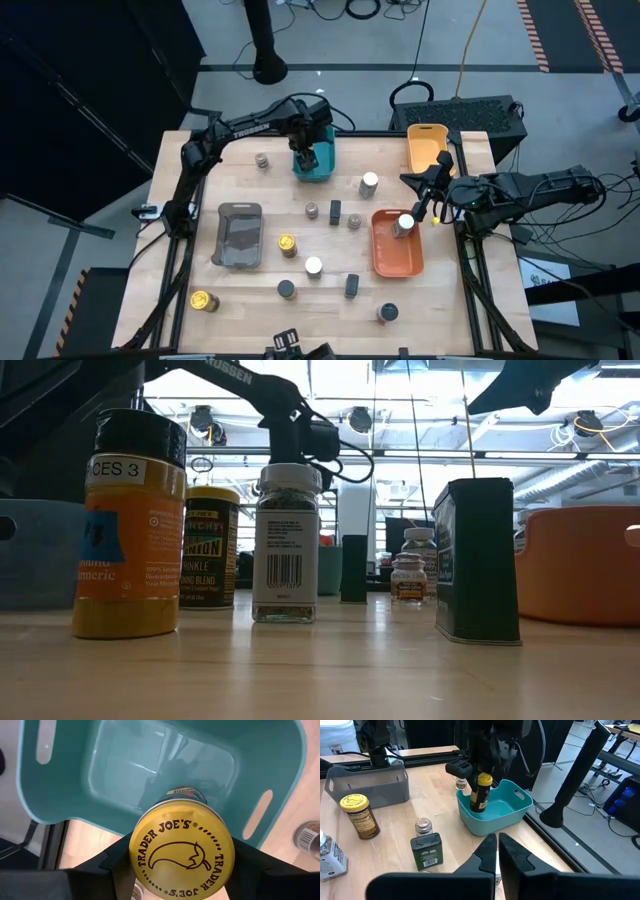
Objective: Sort spices by type
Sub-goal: Put the top yellow seasoning bottle into the blue bin
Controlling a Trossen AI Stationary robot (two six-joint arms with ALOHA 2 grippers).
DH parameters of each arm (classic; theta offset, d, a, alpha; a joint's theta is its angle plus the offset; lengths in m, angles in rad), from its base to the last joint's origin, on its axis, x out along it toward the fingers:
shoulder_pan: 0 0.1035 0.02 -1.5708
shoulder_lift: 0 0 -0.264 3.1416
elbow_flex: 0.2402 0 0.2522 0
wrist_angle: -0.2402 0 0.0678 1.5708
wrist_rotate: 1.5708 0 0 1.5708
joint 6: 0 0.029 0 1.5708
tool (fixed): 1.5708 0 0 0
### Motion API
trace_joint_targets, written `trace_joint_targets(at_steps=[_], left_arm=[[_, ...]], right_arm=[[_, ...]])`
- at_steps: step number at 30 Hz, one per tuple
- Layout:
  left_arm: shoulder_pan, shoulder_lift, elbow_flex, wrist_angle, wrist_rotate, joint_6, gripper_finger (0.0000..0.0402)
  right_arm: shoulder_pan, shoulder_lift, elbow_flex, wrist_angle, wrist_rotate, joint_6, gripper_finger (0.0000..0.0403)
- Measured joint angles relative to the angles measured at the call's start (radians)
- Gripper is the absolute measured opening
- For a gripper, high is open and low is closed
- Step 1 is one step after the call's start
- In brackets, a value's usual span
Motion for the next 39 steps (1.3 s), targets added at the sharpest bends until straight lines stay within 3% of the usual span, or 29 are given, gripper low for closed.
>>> trace_joint_targets(at_steps=[10, 17, 33, 39], left_arm=[[0.0, 0.001, 0.0, 0.02, -0.018, -0.026, 0.0233], [0.0, 0.001, 0.0, 0.01, -0.018, -0.028, 0.0283], [0.0, -0.001, 0.0, 0.013, -0.033, -0.028, 0.0289], [0.0, -0.058, 0.004, -0.003, -0.056, -0.02, 0.029]], right_arm=[[0.0, 0.0, 0.0, -0.001, 0.0, -0.001, 0.0], [0.0, 0.0, 0.0, -0.001, 0.002, -0.005, 0.0], [0.0, 0.0, 0.0, -0.001, 0.005, -0.019, 0.0], [0.0, 0.0, 0.0, 0.0, 0.005, -0.019, 0.0]])
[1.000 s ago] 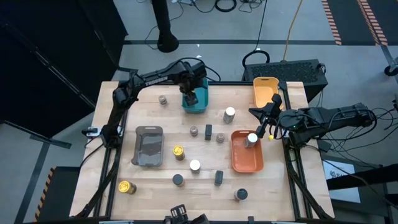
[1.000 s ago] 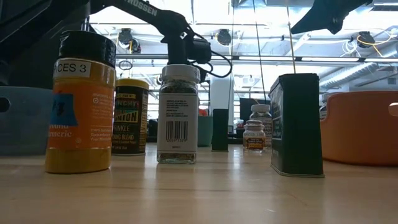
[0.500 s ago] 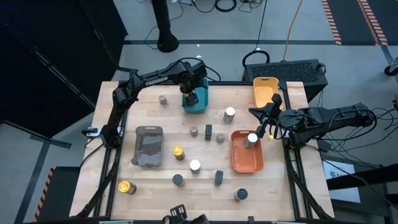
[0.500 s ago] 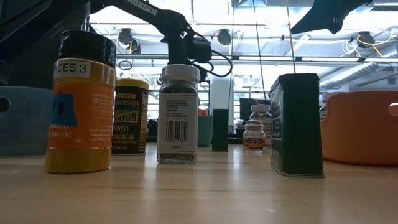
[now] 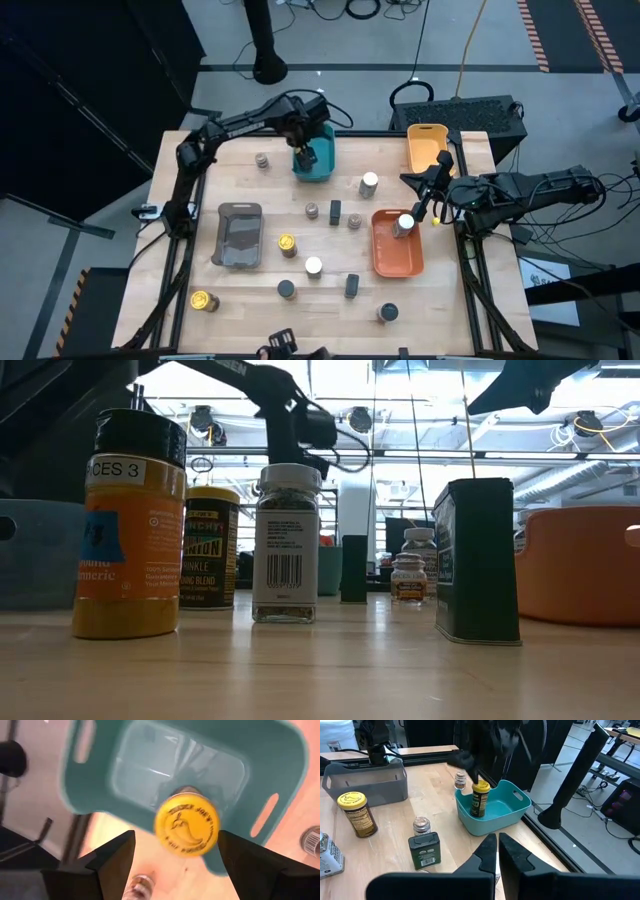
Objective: Sort spices by type
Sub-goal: Put the top yellow seasoning bottle into the blue bin, then put the bottom left brown seasoning bottle into the black bin
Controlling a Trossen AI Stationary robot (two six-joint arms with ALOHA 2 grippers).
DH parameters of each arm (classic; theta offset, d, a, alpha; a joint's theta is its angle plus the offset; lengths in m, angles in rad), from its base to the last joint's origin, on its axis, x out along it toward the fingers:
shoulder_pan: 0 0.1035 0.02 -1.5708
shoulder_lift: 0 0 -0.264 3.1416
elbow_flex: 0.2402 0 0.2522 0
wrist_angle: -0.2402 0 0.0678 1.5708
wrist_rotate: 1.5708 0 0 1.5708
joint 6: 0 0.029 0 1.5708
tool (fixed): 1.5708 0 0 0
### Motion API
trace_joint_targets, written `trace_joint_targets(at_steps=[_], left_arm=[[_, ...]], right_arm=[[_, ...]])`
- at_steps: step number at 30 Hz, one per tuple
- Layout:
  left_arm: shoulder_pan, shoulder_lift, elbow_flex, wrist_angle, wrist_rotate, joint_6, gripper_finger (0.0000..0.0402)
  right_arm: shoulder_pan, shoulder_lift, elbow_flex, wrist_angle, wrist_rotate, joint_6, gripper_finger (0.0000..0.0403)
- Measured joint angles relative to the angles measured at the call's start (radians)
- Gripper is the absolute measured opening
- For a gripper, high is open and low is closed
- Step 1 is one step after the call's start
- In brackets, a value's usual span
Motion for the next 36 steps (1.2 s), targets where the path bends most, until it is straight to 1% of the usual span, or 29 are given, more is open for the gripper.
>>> trace_joint_targets(at_steps=[4, 8, 11, 15, 18, 22, 26, 29, 33, 36], left_arm=[[0.0, -0.061, 0.035, -0.059, -0.025, -0.006, 0.029], [0.0, -0.145, 0.041, -0.095, -0.036, -0.01, 0.029], [0.0, -0.194, 0.041, -0.127, -0.035, -0.054, 0.029], [-0.026, -0.251, 0.031, -0.218, -0.029, -0.138, 0.029], [-0.082, -0.303, -0.028, -0.228, -0.02, -0.185, 0.029], [-0.187, -0.379, -0.145, -0.221, -0.017, -0.222, 0.029], [-0.289, -0.447, -0.279, -0.178, -0.017, -0.295, 0.029], [-0.361, -0.489, -0.375, -0.142, -0.008, -0.316, 0.029], [-0.459, -0.518, -0.471, -0.071, 0.02, -0.318, 0.029], [-0.525, -0.521, -0.509, -0.019, 0.024, -0.313, 0.029]], right_arm=[[0.0, 0.0, 0.0, 0.002, 0.0, 0.0, 0.0], [0.0, 0.0, 0.0, 0.002, 0.0, 0.0, 0.0], [0.0, 0.0, 0.0, 0.002, 0.0, 0.0, 0.0], [0.0, 0.0, 0.0, 0.002, 0.0, 0.0, 0.0], [0.0, 0.001, 0.0, 0.002, 0.0, 0.001, 0.0], [0.0, 0.005, 0.0, 0.002, 0.0, 0.01, 0.0], [0.0, 0.011, 0.0, 0.002, 0.0, 0.018, 0.0], [0.0, 0.012, 0.0, 0.002, 0.0, 0.019, 0.0], [0.0, 0.013, 0.0, 0.002, 0.0, 0.019, 0.0], [0.0, 0.013, 0.0, 0.005, 0.0, 0.019, 0.0]])
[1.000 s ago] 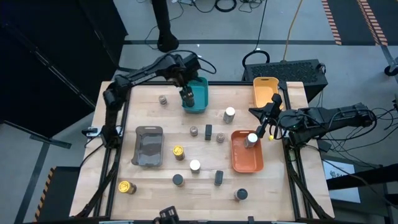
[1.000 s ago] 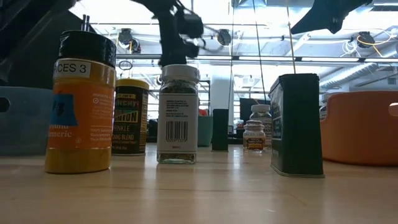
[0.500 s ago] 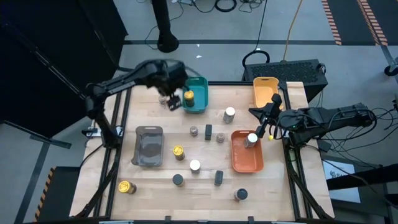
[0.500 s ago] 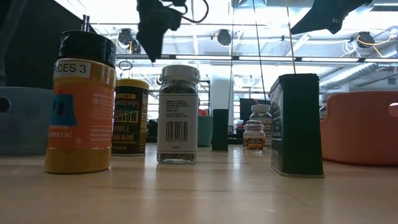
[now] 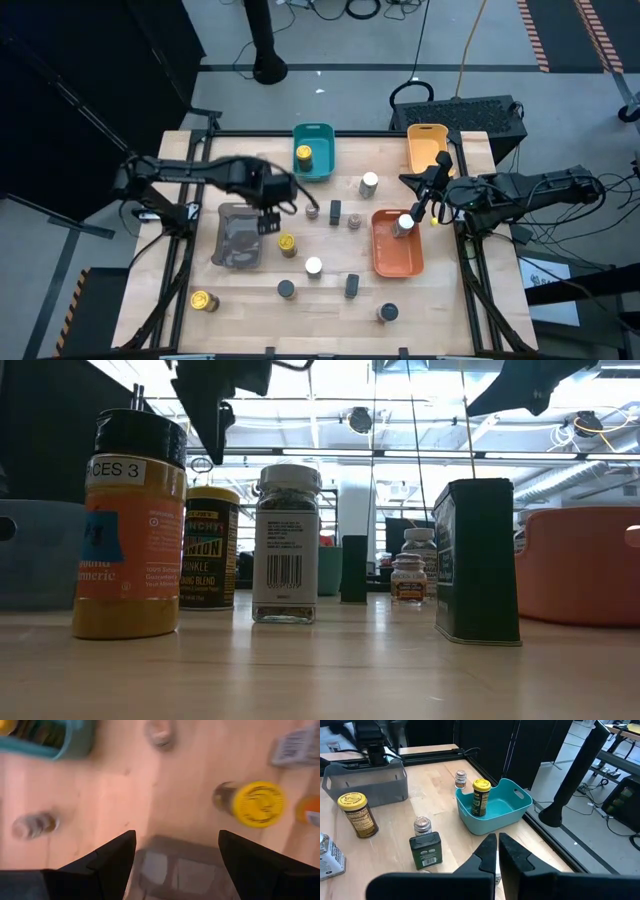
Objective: Sort spices by type
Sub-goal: Put the bottom left brown seasoning bottle into the black bin
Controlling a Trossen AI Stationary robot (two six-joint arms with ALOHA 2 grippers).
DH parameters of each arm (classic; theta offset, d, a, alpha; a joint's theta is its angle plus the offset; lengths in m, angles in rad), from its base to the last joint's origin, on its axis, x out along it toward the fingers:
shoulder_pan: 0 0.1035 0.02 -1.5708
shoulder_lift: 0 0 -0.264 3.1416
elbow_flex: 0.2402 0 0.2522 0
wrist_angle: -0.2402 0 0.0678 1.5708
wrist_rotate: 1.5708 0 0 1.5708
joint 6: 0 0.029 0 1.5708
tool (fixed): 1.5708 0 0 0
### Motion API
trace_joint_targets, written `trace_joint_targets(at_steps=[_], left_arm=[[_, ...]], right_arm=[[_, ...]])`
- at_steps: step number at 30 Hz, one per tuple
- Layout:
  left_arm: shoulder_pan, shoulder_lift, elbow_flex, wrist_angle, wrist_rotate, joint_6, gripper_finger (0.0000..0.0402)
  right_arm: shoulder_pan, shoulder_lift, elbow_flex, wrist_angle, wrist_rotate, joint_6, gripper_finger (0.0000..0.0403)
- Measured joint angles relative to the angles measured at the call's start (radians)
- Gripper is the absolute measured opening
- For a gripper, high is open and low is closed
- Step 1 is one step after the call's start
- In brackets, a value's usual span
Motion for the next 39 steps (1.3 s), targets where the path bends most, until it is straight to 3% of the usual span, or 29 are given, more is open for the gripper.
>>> trace_joint_targets(at_steps=[11, 17, 39], left_arm=[[-0.046, -0.001, -0.012, 0.275, -0.072, 0.186, 0.029], [-0.006, 0.024, -0.012, 0.4, -0.042, 0.261, 0.029], [0.14, 0.255, -0.012, 0.438, -0.023, 0.262, 0.029]], right_arm=[[0.0, 0.001, 0.0, 0.044, 0.0, 0.001, 0.0], [0.0, 0.001, 0.0, 0.044, 0.0, 0.008, 0.0], [0.0, 0.001, 0.0, 0.024, 0.0, -0.009, 0.0]])
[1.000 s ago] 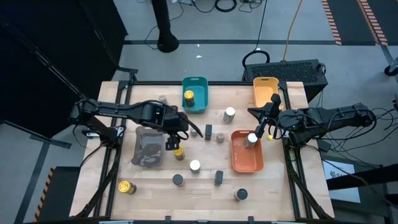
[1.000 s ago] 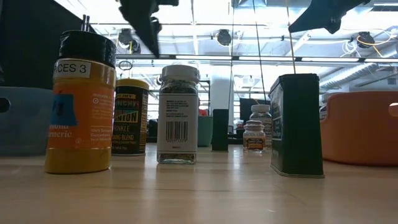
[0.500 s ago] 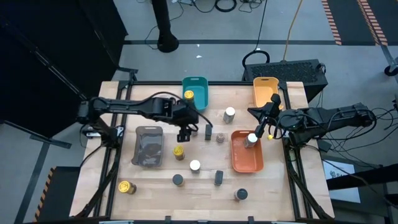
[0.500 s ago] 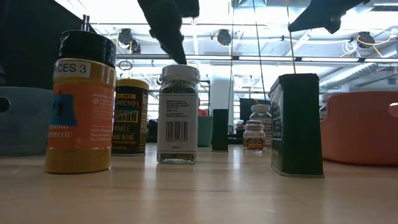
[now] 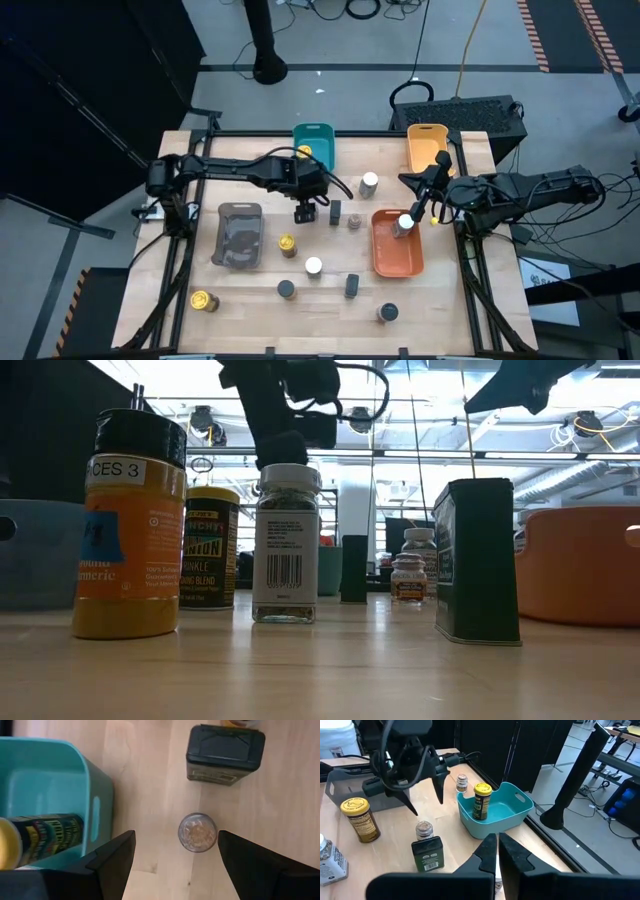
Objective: Sort spices by type
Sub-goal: Put the bottom left brown seasoning bottle into the black bin
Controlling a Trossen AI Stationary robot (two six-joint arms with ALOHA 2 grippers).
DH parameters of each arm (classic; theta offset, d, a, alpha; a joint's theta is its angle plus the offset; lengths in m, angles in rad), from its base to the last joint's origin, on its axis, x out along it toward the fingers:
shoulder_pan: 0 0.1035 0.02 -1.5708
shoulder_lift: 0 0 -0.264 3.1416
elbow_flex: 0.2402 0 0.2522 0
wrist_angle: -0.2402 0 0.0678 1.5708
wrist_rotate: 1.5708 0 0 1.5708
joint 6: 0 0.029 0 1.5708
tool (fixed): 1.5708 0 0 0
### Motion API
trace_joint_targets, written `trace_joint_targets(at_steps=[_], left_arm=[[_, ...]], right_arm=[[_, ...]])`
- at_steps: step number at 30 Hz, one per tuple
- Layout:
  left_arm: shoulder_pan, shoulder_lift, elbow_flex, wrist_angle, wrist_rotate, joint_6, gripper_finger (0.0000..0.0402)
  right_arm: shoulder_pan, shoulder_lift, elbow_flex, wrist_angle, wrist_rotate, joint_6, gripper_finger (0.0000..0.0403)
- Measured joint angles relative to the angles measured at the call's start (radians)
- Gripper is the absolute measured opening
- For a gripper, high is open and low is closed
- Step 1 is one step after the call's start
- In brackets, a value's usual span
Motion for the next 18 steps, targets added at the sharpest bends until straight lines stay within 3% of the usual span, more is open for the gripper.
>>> trace_joint_targets(at_steps=[12, 18], left_arm=[[0.001, 0.058, 0.0, -0.015, 0.01, 0.0, 0.029], [0.0, 0.078, 0.002, -0.014, 0.062, -0.003, 0.029]], right_arm=[[0.0, 0.0, 0.0, 0.001, 0.0, -0.011, 0.0], [0.0, 0.0, 0.0, 0.001, 0.0, -0.011, 0.0]])
